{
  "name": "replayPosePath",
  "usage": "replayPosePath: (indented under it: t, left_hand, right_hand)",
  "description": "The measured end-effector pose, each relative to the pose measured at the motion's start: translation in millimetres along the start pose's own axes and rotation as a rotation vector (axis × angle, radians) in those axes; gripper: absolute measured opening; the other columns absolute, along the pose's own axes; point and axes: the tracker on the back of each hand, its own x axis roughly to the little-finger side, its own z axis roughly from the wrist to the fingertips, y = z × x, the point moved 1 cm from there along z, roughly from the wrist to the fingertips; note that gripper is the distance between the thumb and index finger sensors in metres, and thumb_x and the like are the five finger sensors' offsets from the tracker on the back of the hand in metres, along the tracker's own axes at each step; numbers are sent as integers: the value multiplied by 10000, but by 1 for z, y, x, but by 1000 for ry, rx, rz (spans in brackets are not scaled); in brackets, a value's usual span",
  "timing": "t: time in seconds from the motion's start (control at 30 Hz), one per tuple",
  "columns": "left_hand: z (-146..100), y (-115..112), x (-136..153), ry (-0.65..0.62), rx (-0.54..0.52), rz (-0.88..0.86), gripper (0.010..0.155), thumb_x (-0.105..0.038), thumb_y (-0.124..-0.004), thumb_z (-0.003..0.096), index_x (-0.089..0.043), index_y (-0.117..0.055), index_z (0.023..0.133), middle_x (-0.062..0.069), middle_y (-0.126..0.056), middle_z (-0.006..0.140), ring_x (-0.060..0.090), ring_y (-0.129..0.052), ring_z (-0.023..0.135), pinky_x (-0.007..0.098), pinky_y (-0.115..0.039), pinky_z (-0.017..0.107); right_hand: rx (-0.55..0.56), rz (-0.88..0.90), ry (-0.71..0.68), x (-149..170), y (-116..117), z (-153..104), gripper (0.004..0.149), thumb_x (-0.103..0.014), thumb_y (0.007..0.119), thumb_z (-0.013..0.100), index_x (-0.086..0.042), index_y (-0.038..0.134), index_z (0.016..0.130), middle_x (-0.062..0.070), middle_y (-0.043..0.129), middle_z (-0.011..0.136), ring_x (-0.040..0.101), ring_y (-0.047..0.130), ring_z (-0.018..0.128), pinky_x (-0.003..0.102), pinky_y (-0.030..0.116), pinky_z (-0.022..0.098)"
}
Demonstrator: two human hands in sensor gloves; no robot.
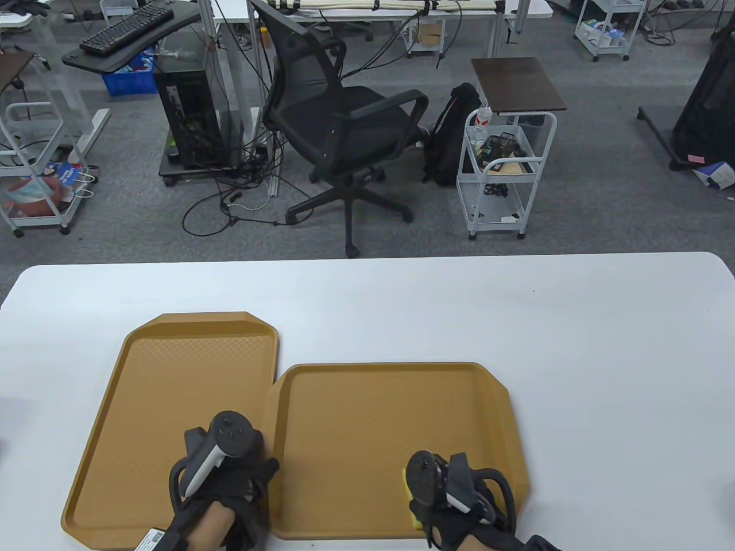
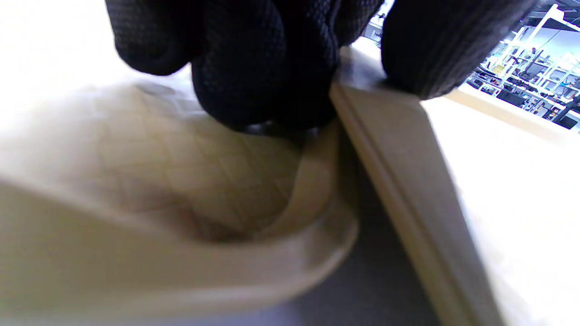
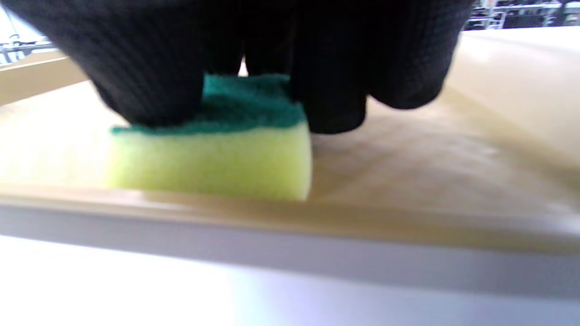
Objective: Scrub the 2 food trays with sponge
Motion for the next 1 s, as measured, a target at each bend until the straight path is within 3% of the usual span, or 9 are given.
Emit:
replayPosePath:
  t: [0.17, 0.4, 1.0]
  left_hand:
    - [0, 0, 0, 1, -2, 2, 735, -504, -845, 433, -185, -631, 1060, 36, -965, 702, 289, -976, 536, 504, -764, 551]
    - [0, 0, 0, 1, -3, 4, 734, -502, -842, 435, -184, -627, 1062, 39, -964, 704, 290, -975, 537, 504, -763, 552]
    - [0, 0, 1, -3, 5, -4, 734, -497, -839, 439, -184, -619, 1065, 41, -959, 706, 289, -972, 541, 503, -760, 557]
  right_hand:
    - [0, -8, 45, 26, 0, -7, 674, -391, 905, 440, -230, 633, 1035, 136, 648, 1076, 346, 892, 703, 524, 806, 558]
    - [-23, -3, 46, 32, -1, -2, 666, -362, 896, 447, -225, 626, 1040, 137, 636, 1084, 357, 894, 725, 537, 801, 574]
    - [105, 95, 244, 48, -22, 88, 600, -342, 898, 451, -215, 701, 1003, 128, 665, 1078, 361, 907, 753, 524, 818, 595]
